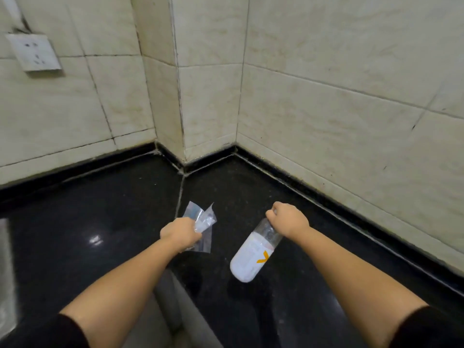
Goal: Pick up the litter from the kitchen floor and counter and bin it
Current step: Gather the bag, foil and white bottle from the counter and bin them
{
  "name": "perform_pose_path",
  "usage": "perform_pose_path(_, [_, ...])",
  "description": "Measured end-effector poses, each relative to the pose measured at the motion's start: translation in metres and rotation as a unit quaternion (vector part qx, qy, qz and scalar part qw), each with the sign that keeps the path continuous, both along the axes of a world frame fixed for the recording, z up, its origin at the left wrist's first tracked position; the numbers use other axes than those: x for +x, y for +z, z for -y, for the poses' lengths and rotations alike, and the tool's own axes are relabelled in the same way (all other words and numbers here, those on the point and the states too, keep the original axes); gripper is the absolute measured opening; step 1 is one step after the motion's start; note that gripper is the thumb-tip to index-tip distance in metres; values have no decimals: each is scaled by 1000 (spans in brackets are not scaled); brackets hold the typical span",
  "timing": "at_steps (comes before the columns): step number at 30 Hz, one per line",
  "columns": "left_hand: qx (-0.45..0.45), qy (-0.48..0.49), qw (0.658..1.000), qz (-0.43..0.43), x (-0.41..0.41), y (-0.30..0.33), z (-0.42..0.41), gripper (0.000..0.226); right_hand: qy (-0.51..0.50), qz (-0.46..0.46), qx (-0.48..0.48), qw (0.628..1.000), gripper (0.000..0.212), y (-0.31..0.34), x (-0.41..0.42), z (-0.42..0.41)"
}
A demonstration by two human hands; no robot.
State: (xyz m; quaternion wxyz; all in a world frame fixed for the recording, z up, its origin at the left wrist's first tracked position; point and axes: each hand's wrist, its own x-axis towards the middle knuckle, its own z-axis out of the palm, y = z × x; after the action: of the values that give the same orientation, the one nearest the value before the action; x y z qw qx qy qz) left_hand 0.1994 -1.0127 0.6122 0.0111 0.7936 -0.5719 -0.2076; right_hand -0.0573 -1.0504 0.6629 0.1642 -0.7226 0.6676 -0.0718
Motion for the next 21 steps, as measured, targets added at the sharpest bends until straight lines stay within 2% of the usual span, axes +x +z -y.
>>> perform_pose_path(8, [-17, 201, 979, 1, 97, 8, -186, 31, 197, 44, 2, 979, 16, -4, 129, -99])
perform_pose_path(13, [-13, 289, 956, -39, 129, 3, -318, 37, 299, 22, 25, 954, 17, -29, 211, -181])
perform_pose_path(17, [19, 386, 920, -64, 139, -11, -453, 36, 368, -17, 66, 927, 29, -54, 265, -268])
perform_pose_path(19, [29, 439, 897, -51, 136, -10, -524, 27, 411, -26, 83, 907, 32, -65, 286, -321])
perform_pose_path(21, [30, 495, 867, -45, 129, -6, -590, 31, 463, -28, 99, 880, 33, -75, 302, -377])
